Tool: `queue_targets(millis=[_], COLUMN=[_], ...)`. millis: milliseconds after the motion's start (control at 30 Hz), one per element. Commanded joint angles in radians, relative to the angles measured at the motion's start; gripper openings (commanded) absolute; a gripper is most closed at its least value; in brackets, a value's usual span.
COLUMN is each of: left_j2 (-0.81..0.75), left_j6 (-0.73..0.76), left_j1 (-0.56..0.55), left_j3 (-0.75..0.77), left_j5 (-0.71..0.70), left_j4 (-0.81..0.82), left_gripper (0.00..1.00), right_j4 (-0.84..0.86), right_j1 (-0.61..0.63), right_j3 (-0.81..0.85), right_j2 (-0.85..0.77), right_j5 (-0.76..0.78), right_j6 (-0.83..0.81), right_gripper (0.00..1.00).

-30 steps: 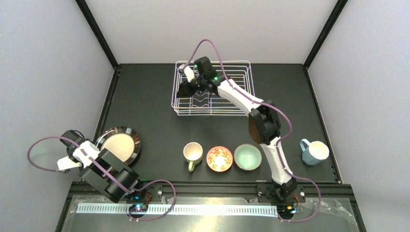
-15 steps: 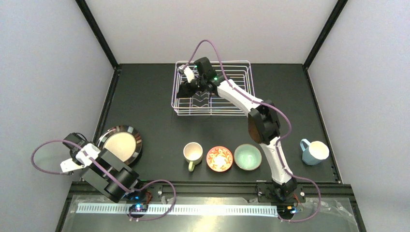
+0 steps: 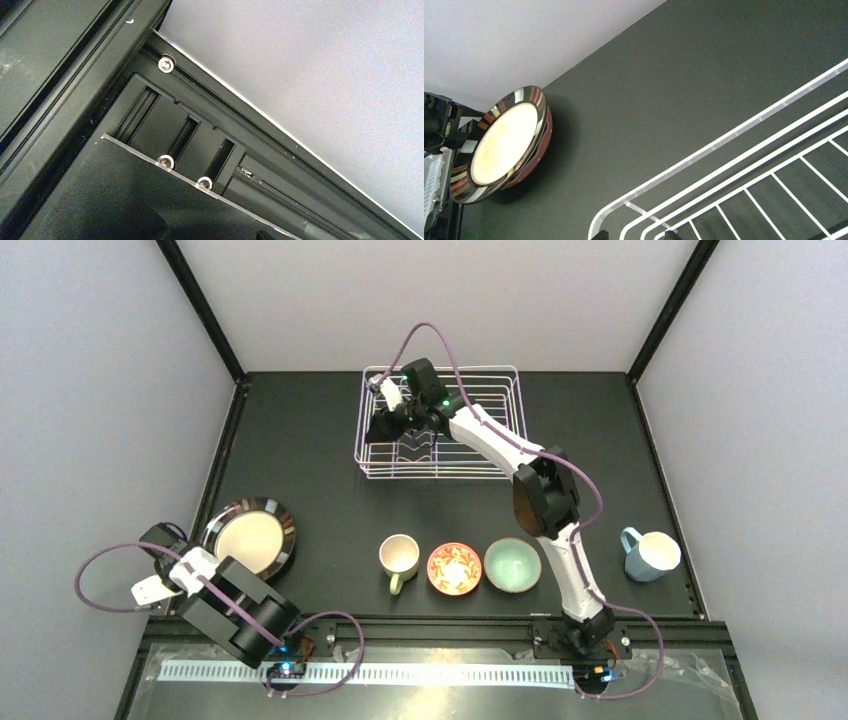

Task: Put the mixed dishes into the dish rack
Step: Move the plate to the corner of the board.

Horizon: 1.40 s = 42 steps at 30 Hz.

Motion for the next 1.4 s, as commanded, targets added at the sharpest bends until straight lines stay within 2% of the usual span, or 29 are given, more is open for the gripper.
queue_targets(millis=[0,433,967,1367], left_j2=[-0.010,0.034,0.268,0.438], left_j6=[-0.057,-0.065,-0.008,0.061], left_j1=[-0.009,-0.061,-0.346,-0.485], left_j3=[-0.039,-0.040,0.165,0.289], left_j5=[0.128,0.186,0.152,0.162], left_j4=[-0.018,0.068,0.105,0.115], left_gripper=[0.99,0.99,0.98,0.97], right_j4=[0.017,0.012,0.005,0.009], right_j1=[0.001,0.001,0.001,0.001], right_j3=[0.022,0.020,0.017,0.034], right_j2=[0.033,0.032,0.028,0.044], right_j5=[0.000,0.021,0.050,0.062], right_j6=[-0.009,-0.013,-0.019,-0.002], right_gripper=[0.65,0.65,0.65,0.65])
